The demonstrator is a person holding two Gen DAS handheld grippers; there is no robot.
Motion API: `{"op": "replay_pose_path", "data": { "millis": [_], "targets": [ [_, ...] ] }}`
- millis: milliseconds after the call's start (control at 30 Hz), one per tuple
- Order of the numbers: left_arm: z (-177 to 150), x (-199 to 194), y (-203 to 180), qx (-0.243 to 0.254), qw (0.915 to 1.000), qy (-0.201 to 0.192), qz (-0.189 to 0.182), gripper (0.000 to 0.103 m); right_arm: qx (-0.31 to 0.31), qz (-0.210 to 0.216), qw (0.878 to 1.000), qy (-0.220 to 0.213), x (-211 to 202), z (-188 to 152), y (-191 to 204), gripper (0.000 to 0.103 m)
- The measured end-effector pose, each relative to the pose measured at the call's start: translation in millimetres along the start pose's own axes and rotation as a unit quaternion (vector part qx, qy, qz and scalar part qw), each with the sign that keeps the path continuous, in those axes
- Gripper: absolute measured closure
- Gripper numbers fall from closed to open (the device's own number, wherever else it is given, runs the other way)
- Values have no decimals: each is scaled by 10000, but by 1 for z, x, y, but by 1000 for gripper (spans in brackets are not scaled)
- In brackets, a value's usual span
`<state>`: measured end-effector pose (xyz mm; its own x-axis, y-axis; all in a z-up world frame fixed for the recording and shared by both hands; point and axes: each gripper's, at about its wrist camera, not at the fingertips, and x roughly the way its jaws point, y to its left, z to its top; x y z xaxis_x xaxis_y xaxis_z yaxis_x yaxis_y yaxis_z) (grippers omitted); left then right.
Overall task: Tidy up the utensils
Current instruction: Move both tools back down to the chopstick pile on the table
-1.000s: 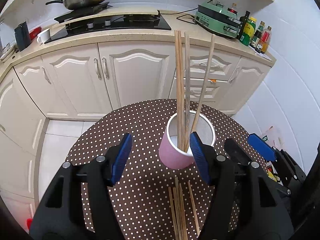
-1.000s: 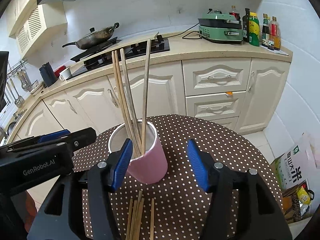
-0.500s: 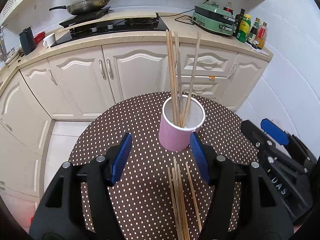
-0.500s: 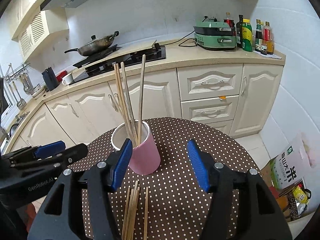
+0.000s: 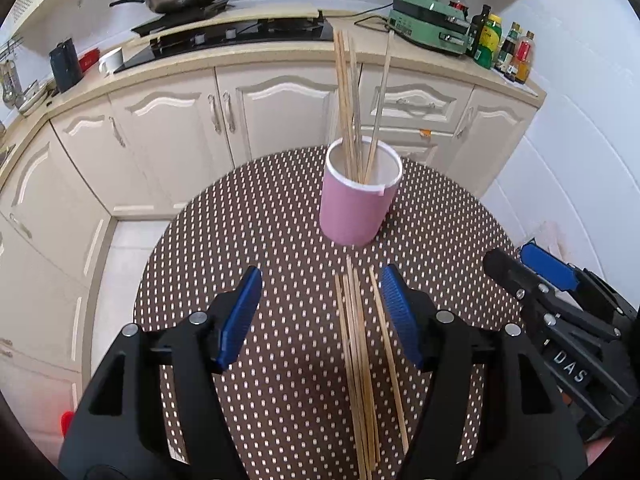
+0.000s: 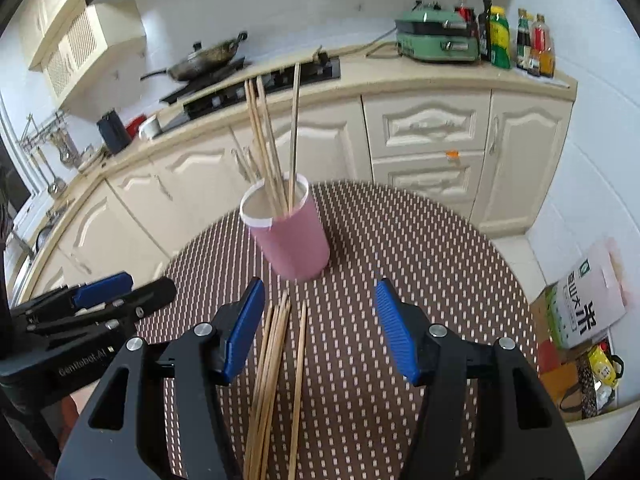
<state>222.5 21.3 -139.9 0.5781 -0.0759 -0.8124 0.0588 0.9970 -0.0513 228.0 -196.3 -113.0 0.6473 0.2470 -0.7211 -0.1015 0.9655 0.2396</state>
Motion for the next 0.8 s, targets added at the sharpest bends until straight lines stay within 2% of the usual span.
{"op": "replay_pose_path", "data": {
  "millis": [233, 467, 567, 800],
  "targets": [
    [-33, 9, 8, -176, 9990, 417, 21, 41, -88, -95, 9968, 791, 25, -33, -5, 48],
    [-60, 30, 13, -148, 9954, 946, 91, 41, -235, -165, 9890, 1452, 51, -57, -6, 48],
    [-70, 38, 16, -159, 9934, 1131, 84, 38, -294, -186, 9864, 1604, 58, -61, -4, 48],
    [-85, 60, 21, -229, 9878, 1539, 97, 37, -382, -267, 9802, 1925, 76, -73, 6, 48]
  ]
}}
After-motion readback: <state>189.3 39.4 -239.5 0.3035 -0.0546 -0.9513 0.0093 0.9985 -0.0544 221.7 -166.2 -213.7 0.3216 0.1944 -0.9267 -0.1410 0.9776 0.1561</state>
